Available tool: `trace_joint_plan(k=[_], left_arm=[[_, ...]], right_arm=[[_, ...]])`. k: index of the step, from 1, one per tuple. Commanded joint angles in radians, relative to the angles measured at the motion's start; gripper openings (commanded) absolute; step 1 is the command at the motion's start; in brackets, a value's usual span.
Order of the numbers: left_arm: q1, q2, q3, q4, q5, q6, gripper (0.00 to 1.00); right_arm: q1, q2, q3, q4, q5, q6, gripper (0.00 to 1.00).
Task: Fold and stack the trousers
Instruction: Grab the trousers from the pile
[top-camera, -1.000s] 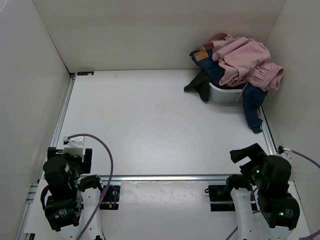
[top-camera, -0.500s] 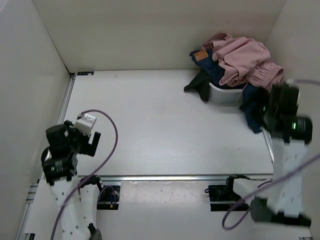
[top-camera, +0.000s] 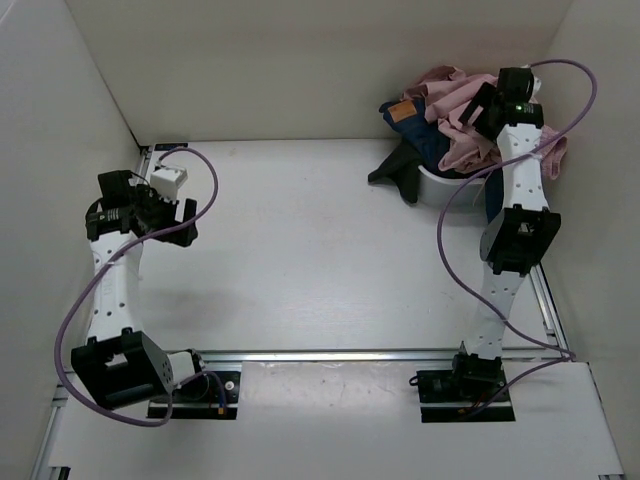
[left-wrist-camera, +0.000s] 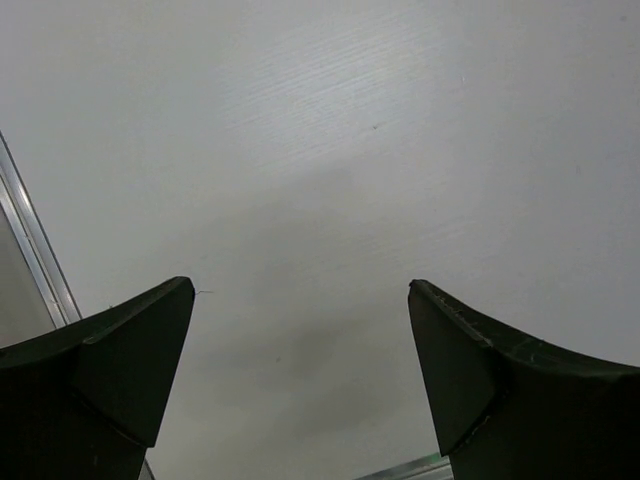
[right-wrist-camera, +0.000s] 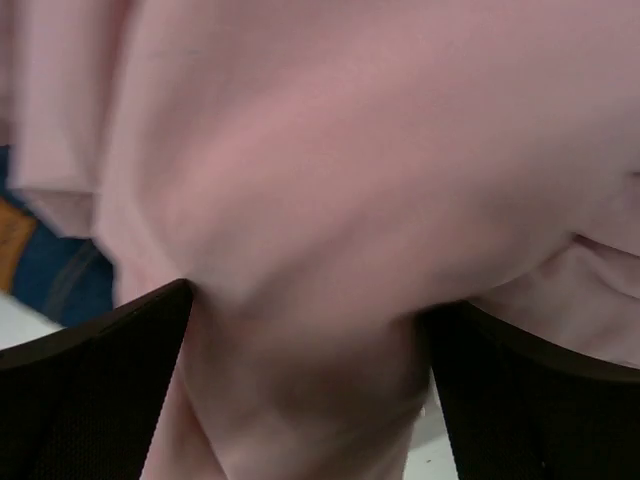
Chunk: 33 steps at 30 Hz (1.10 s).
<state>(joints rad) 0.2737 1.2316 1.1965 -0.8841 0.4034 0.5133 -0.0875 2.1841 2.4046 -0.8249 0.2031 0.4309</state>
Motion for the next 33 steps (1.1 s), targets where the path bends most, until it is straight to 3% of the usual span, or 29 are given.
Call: trace_joint_plan(k=[1, 3, 4, 6, 7, 10, 13, 18, 21, 23, 27, 30, 33], left_arm=[[0.007, 0.034, 0.058, 0.063, -0.009, -0.027, 1.00], [0.007, 0.057, 0.069, 0.063, -0.021, -0.027, 1.00], [0.007, 0.071, 0.069, 0.063, -0.021, -0.018, 1.00], [0.007, 0.081, 0.078, 0.063, -0.031, -0.018, 1.00], [0.007, 0.081, 0.089, 0.063, -0.031, -0.018, 1.00], [0.007, 0.081, 0.100, 0.054, -0.021, -0.018, 1.00], [0.007, 0.036, 0.100, 0.043, -0.003, -0.018, 1.00], [-0.002, -0.069, 0.078, 0.043, 0.008, -0.029, 1.00], [-0.002, -0.147, 0.055, 0.043, 0.008, -0.053, 1.00], [-0.002, -0.197, 0.034, 0.043, 0.008, -0.064, 1.00], [-0.002, -0.257, 0.043, 0.034, 0.018, -0.102, 1.00], [-0.002, -0.283, 0.071, 0.034, 0.029, -0.102, 1.00], [-0.002, -0.293, 0.092, 0.034, 0.029, -0.093, 1.00]], right_arm=[[-0.009, 0.010, -0.067, 0.151, 0.013, 0.025, 0.99], [-0.020, 0.000, -0.122, 0.229, -0.001, 0.049, 0.84], [-0.020, 0.017, -0.111, 0.208, -0.026, 0.064, 0.56], [-0.029, 0.028, -0.059, 0.141, -0.059, 0.086, 0.22], [-0.038, 0.028, -0.059, 0.132, -0.079, 0.095, 0.00], [-0.015, -0.096, -0.119, 0.141, -0.090, 0.069, 0.00], [0.081, -0.278, -0.171, 0.158, 0.004, -0.039, 0.00], [0.353, -0.608, -0.216, 0.187, 0.263, -0.220, 0.00], [0.526, -0.792, -0.295, 0.263, 0.282, -0.305, 0.00], [0.624, -0.866, -0.308, 0.241, 0.265, -0.267, 0.00], [0.706, -0.902, -0.435, 0.129, 0.171, -0.063, 0.00], [0.720, -0.914, -0.689, 0.197, -0.038, 0.101, 0.00], [0.765, -0.821, -0.815, 0.260, -0.157, 0.187, 0.00]])
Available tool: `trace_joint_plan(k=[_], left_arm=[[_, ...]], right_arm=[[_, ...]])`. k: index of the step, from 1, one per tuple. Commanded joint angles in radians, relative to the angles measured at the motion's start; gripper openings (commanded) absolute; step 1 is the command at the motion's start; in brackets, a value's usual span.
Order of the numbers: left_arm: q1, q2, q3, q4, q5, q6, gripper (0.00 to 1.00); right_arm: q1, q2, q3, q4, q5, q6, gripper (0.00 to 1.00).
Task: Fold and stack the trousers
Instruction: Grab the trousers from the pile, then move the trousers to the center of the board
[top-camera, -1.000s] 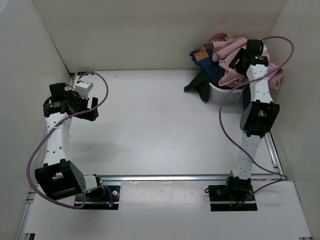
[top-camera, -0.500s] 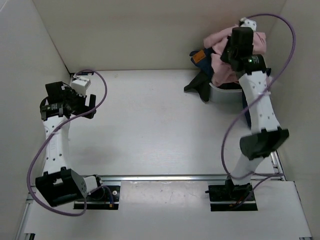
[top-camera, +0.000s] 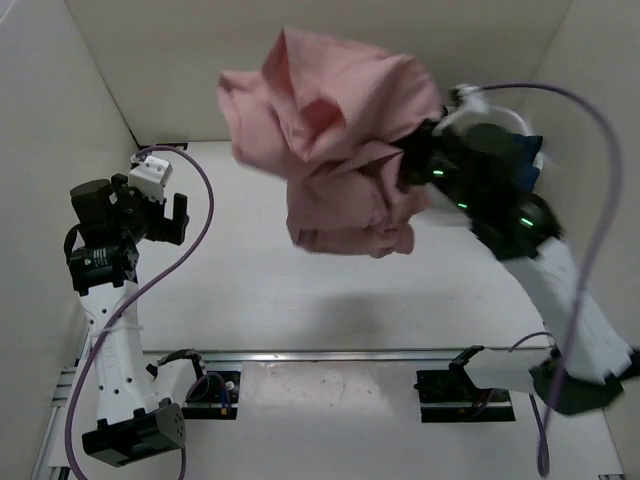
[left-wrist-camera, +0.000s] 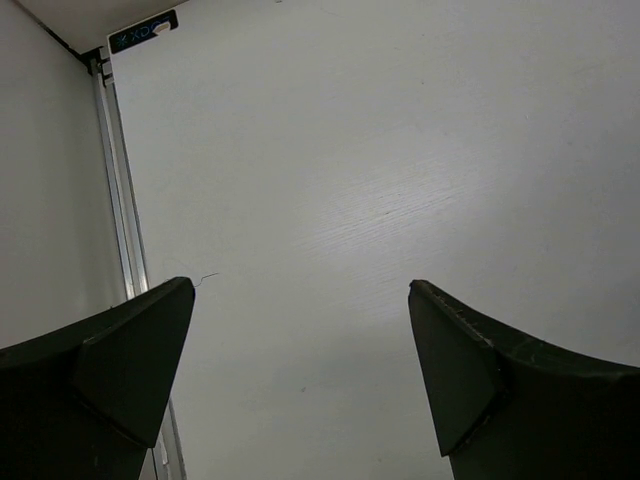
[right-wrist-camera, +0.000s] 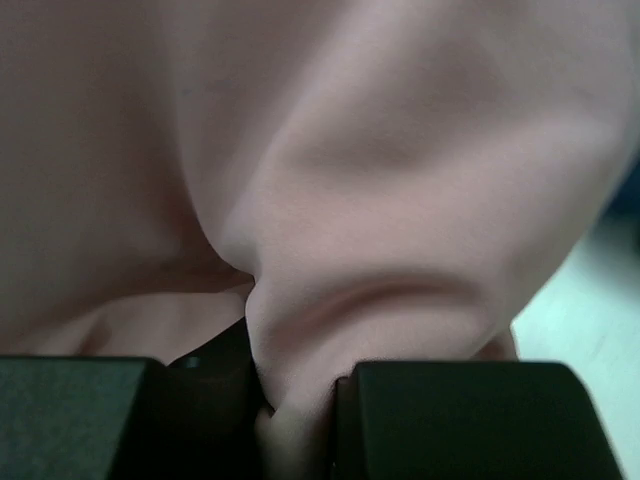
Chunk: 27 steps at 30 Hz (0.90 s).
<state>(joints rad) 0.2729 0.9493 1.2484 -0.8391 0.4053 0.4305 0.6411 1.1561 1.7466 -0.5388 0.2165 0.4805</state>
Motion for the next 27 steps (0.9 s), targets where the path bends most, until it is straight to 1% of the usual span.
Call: trace_joint_plan(k=[1, 2, 3, 4, 5, 6, 7, 8, 9, 10, 12, 13, 14, 16, 17, 18, 19, 20, 22, 23, 24, 25, 26, 27], left_arm=[[-0.001, -0.011, 0.049, -0.011, 0.027, -0.010, 1.00], [-0.001, -0.011, 0.062, -0.020, 0.015, -0.010, 1.00], [-0.001, -0.011, 0.062, -0.020, 0.015, -0.010, 1.00], [-0.001, -0.011, 0.071, -0.020, 0.015, -0.010, 1.00], [-0.001, -0.011, 0.071, -0.020, 0.015, 0.003, 1.00], [-0.001, -0.011, 0.071, -0.029, 0.024, 0.022, 1.00], [-0.001, -0.011, 0.071, -0.029, 0.024, 0.031, 1.00], [-0.001, -0.011, 0.071, -0.029, 0.024, 0.031, 1.00], [-0.001, -0.011, 0.071, -0.041, 0.024, 0.043, 1.00], [-0.001, -0.011, 0.062, -0.041, 0.024, 0.044, 1.00], [-0.001, 0.000, 0.046, -0.051, 0.024, 0.071, 1.00], [-0.001, 0.014, 0.027, -0.066, 0.035, 0.080, 1.00], [-0.011, 0.014, 0.017, -0.075, 0.046, 0.080, 1.00], [-0.011, 0.035, -0.001, -0.106, 0.070, 0.109, 0.96], [-0.011, 0.052, -0.019, -0.118, 0.084, 0.122, 0.94], [-0.020, 0.061, -0.029, -0.147, 0.122, 0.157, 0.93], [-0.020, 0.074, -0.039, -0.164, 0.144, 0.174, 0.93], [-0.052, 0.109, -0.050, -0.195, 0.171, 0.204, 0.94], [-0.101, 0.150, -0.078, -0.245, 0.194, 0.231, 0.95], [-0.133, 0.170, -0.098, -0.229, 0.153, 0.212, 0.95], [-0.191, 0.202, -0.146, -0.207, 0.121, 0.197, 0.95], [-0.222, 0.218, -0.170, -0.181, 0.083, 0.180, 0.95], [-0.285, 0.232, -0.205, -0.139, 0.019, 0.168, 0.96], [-0.311, 0.255, -0.220, -0.120, 0.000, 0.168, 0.99]], right_arm=[[0.069, 0.249, -0.141, -0.050, -0.181, 0.138, 0.00], [0.083, 0.352, -0.101, -0.085, -0.181, 0.116, 0.00], [0.092, 0.414, -0.046, -0.134, -0.181, 0.107, 0.00], [0.101, 0.542, 0.087, -0.252, -0.171, 0.107, 0.01], [0.101, 0.604, 0.147, -0.294, -0.192, 0.095, 0.06], [0.101, 0.666, 0.209, -0.331, -0.291, 0.058, 0.20], [0.101, 0.782, 0.270, -0.399, -0.348, 0.040, 0.68], [0.101, 0.833, 0.336, -0.441, -0.394, 0.024, 0.78], [0.101, 0.896, 0.460, -0.511, -0.393, 0.011, 0.99], [0.101, 0.896, 0.491, -0.521, -0.393, 0.010, 0.99], [0.091, 0.855, 0.469, -0.486, -0.330, 0.010, 0.99], [0.066, 0.762, 0.345, -0.446, -0.312, 0.023, 0.99], [0.049, 0.707, 0.258, -0.362, -0.295, 0.036, 0.99], [-0.024, 0.590, 0.071, -0.284, -0.240, 0.095, 0.99], [-0.055, 0.483, -0.114, -0.224, -0.227, 0.110, 0.99], [-0.117, 0.402, -0.201, -0.199, -0.227, 0.131, 0.99], [-0.150, 0.371, -0.275, -0.184, -0.227, 0.132, 0.99], [-0.181, 0.351, -0.394, -0.158, -0.283, 0.132, 0.96], [-0.233, 0.335, -0.481, -0.136, -0.325, 0.116, 0.84], [-0.233, 0.335, -0.511, -0.125, -0.344, 0.095, 0.78], [-0.233, 0.335, -0.539, -0.093, -0.359, 0.095, 0.72], [-0.242, 0.365, -0.580, -0.070, -0.400, 0.095, 0.60], [-0.242, 0.379, -0.596, -0.041, -0.429, 0.095, 0.59], [-0.242, 0.396, -0.610, 0.024, -0.459, 0.111, 0.59]])
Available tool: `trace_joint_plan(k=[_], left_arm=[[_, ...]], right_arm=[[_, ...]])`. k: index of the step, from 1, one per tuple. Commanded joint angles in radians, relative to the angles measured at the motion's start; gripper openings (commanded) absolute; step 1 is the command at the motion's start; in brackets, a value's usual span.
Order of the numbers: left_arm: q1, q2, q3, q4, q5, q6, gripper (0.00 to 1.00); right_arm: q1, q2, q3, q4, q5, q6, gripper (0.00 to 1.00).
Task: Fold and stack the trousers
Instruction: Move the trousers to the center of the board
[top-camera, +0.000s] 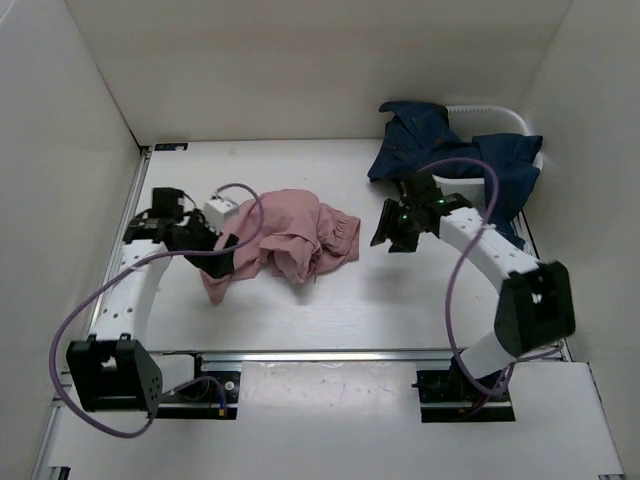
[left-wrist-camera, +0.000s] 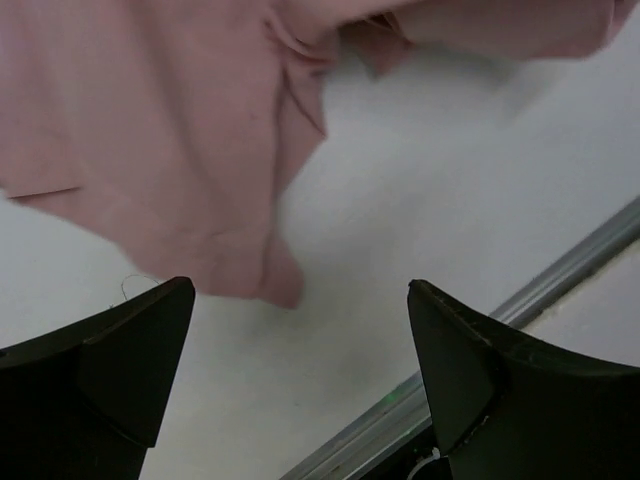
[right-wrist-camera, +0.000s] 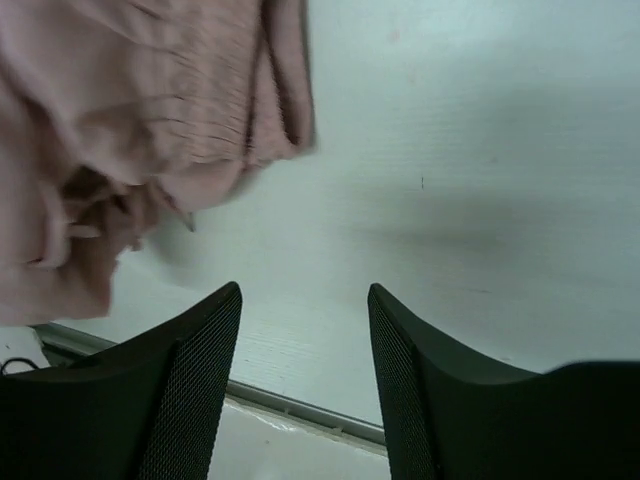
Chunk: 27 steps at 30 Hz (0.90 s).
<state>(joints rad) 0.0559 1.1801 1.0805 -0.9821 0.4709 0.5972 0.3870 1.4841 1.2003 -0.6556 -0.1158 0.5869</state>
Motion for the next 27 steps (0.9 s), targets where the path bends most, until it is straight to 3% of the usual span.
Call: trace_joint_plan(k=[1, 4, 5, 7, 10, 13, 17, 19, 20, 22, 23, 24, 27], left_arm=[[-0.112, 0.033, -0.068, 0.046, -0.089, 0.015, 1.00], [-0.125, 0.085, -0.125, 0.168, -0.225, 0.015, 1.00], [-0.125, 0.123, -0.154, 0.224, -0.324, 0.004, 1.00], [-0.125, 0.173, -0.201, 0.305, -0.368, -0.005, 1.00], [-0.125, 0.228, -0.221, 0.367, -0.452, -0.039, 1.00], [-0.125, 0.274, -0.222, 0.367, -0.427, -0.051, 0.96], [-0.125, 0.308, -0.222, 0.367, -0.416, -0.060, 0.70], [-0.125, 0.320, -0.232, 0.367, -0.416, -0.070, 0.35], [-0.125, 0.331, -0.232, 0.367, -0.416, -0.080, 0.17], [-0.114, 0.331, -0.245, 0.367, -0.446, -0.080, 0.14], [-0.102, 0.302, -0.245, 0.367, -0.457, -0.080, 0.14], [-0.084, 0.282, -0.235, 0.358, -0.466, -0.080, 0.14], [0.016, 0.155, -0.174, 0.314, -0.532, -0.015, 0.14]], right_arm=[[0.012, 0.105, -0.064, 0.177, -0.152, 0.023, 0.59], [0.012, 0.189, -0.056, 0.261, -0.214, 0.086, 0.60], [0.012, 0.233, -0.007, 0.261, -0.225, 0.106, 0.68], [0.022, 0.303, 0.030, 0.251, -0.213, 0.106, 0.73], [0.023, 0.405, 0.097, 0.241, -0.228, 0.126, 0.73], [0.023, 0.508, 0.175, 0.222, -0.268, 0.162, 0.70], [0.023, 0.579, 0.220, 0.159, -0.277, 0.162, 0.68], [0.023, 0.579, 0.199, 0.159, -0.277, 0.162, 0.65], [0.023, 0.568, 0.185, 0.172, -0.277, 0.162, 0.57], [0.023, 0.558, 0.160, 0.182, -0.301, 0.151, 0.32], [0.023, 0.558, 0.160, 0.165, -0.312, 0.151, 0.07], [0.023, 0.541, 0.160, 0.154, -0.312, 0.139, 0.00], [0.000, 0.431, 0.137, 0.091, -0.302, 0.091, 0.00]])
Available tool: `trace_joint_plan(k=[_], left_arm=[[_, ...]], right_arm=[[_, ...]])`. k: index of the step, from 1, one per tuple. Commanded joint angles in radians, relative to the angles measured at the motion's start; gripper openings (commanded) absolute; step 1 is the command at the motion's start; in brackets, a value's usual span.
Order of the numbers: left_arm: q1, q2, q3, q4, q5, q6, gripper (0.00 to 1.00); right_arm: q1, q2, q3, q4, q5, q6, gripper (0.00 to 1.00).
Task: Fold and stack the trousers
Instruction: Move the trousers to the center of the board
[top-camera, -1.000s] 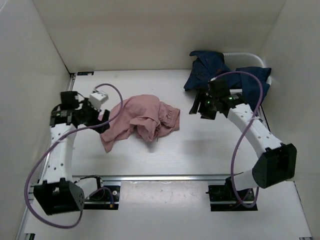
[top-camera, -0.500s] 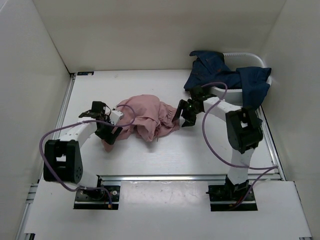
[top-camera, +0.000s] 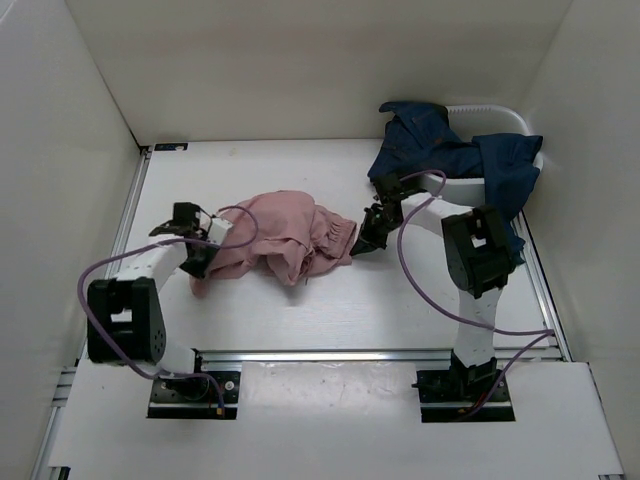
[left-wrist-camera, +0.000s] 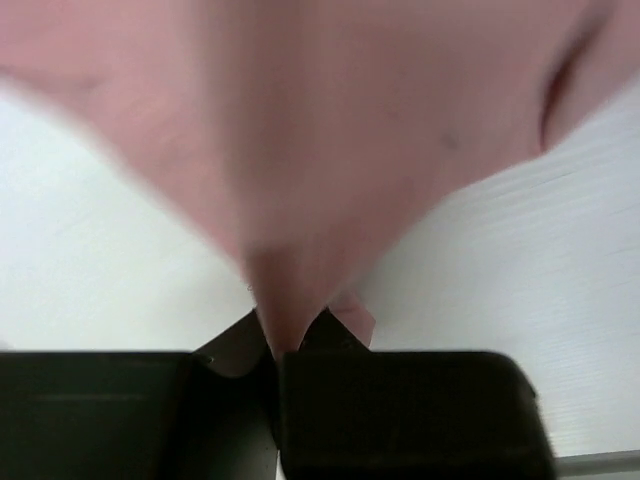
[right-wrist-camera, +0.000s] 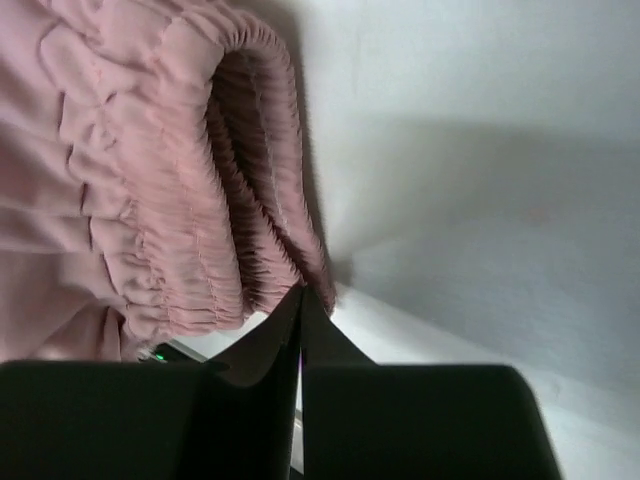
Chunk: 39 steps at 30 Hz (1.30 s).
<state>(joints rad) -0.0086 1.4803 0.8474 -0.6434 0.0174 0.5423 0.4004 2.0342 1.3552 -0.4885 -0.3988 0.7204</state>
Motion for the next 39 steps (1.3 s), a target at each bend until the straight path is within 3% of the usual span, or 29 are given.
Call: trace_joint_plan(k=[1, 5, 9, 11, 15, 19, 23, 27, 29, 30, 31, 33, 36, 39], left_arm=[[0.110, -0.181, 0.076, -0.039, -0.117, 0.095, 0.14], [0.295, -0.328, 0.176, -0.131, -0.151, 0.235, 0.14], [0.370, -0.371, 0.315, -0.225, -0.172, 0.281, 0.14], [0.389, -0.344, 0.379, -0.234, -0.172, 0.281, 0.14], [0.412, -0.197, 0.557, -0.243, -0.171, 0.271, 0.14], [0.421, 0.013, 0.723, -0.243, -0.235, 0.248, 0.14], [0.430, 0.075, 0.777, -0.243, -0.278, 0.237, 0.14], [0.441, 0.003, 0.724, -0.255, -0.263, 0.289, 0.14], [0.431, -0.043, 0.612, -0.265, -0.203, 0.334, 0.17], [0.421, -0.084, 0.572, -0.265, -0.203, 0.334, 0.17], [0.412, -0.100, 0.535, -0.265, -0.203, 0.334, 0.17], [0.403, -0.120, 0.457, -0.265, -0.217, 0.317, 0.17], [0.403, -0.140, 0.398, -0.265, -0.256, 0.295, 0.14], [0.412, -0.163, 0.380, -0.265, -0.270, 0.295, 0.14]], right_arm=[[-0.023, -0.203, -0.030, -0.111, 0.007, -0.089, 0.00], [-0.034, -0.423, -0.103, -0.323, 0.071, -0.186, 0.00], [-0.076, -0.659, -0.174, -0.468, 0.071, -0.187, 0.00], [-0.118, -0.738, -0.121, -0.524, 0.081, -0.187, 0.00], [-0.248, -0.741, 0.068, -0.627, 0.081, -0.258, 0.00], [-0.366, -0.704, 0.092, -0.697, 0.081, -0.335, 0.00], [-0.538, -0.716, -0.004, -0.745, 0.020, -0.401, 0.00], [-0.549, -0.810, -0.045, -0.782, 0.136, -0.414, 0.00], [-0.549, -0.831, -0.099, -0.759, 0.088, -0.414, 0.00], [-0.535, -0.841, -0.170, -0.704, 0.049, -0.414, 0.03], [-0.525, -0.853, -0.207, -0.670, 0.013, -0.385, 0.13], [-0.493, -0.853, -0.276, -0.569, -0.011, -0.339, 0.44], [-0.456, -0.804, -0.405, -0.384, -0.081, -0.221, 0.57], [-0.407, -0.726, -0.421, -0.264, -0.023, -0.145, 0.64]])
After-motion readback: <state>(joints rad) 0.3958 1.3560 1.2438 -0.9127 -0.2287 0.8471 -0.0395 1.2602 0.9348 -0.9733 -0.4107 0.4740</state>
